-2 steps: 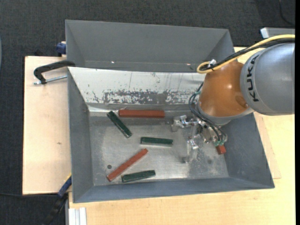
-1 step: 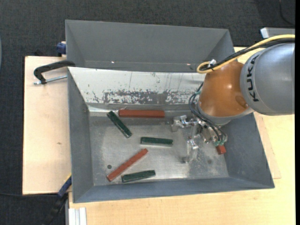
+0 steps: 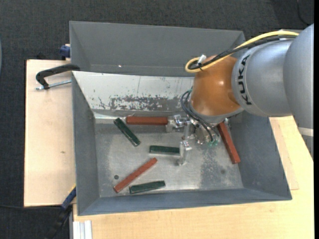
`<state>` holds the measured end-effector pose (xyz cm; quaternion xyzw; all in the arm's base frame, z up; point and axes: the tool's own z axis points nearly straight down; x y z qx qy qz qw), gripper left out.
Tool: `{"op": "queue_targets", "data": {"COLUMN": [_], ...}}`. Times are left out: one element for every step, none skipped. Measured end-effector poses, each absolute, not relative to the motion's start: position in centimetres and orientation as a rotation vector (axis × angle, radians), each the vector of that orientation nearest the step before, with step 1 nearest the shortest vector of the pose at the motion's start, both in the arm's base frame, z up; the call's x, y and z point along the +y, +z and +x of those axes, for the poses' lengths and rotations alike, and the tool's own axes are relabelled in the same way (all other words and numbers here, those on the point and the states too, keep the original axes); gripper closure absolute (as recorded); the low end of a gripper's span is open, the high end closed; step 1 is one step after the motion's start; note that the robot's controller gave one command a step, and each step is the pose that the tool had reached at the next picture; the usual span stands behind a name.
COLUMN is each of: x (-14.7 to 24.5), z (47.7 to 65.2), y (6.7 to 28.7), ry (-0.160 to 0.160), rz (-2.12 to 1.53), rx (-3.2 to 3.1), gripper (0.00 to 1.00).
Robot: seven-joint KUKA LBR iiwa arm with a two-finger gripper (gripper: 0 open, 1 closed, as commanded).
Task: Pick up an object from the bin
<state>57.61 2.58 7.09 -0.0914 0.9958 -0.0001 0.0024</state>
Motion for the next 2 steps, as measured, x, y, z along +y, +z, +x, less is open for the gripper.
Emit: {"op": "queue_targets", "data": {"x": [5.6,4.4], "z": [58.0,57.8], "y": [7.2,7.2], "ry": [0.001,0.001], "rz": [-0.378,-0.408], "rx": [3.117,3.113], "gripper": [1.0,1.0]}}
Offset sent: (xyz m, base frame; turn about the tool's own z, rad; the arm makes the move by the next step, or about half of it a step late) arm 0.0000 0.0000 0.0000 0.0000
